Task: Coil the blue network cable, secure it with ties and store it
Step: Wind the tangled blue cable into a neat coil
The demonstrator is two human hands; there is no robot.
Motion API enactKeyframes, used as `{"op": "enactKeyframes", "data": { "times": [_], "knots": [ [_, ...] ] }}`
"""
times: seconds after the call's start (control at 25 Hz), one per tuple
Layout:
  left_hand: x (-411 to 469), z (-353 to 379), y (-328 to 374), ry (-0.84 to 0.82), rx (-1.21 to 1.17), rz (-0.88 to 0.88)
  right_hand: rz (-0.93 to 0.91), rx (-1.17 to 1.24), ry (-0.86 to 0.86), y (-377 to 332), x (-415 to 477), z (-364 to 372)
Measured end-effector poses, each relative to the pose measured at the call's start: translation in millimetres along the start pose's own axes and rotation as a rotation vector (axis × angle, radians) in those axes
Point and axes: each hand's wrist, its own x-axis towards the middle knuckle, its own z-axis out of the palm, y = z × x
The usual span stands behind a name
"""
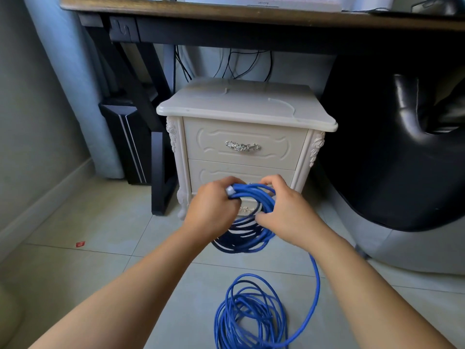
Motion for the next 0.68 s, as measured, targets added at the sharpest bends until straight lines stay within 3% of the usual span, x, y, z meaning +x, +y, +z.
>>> {"op": "enactKeyframes", "data": {
  "times": [0.16, 0.4, 0.52, 0.6, 0.68],
  "knots": [
    [10, -8, -6, 0.128, -0.430, -0.232, 0.162, 0.517, -0.145, 8, -3, 1],
    [3, -2, 0, 0.149, -0.697, -0.346, 0.291, 0.805, 0.164, -6, 1, 39],
    [3, 0, 0, 0.143, -0.853, -0.421, 0.355, 1.055, 0.081, -7, 7, 31],
    [1, 2, 0, 0.092, -0.893, -0.432, 0.346, 1.016, 0.059, -5, 7, 27],
    [-1, 0, -2, -0.033, -0.900, -0.400, 0.329, 0.869, 0.146, -2, 8, 28]
  ]
}}
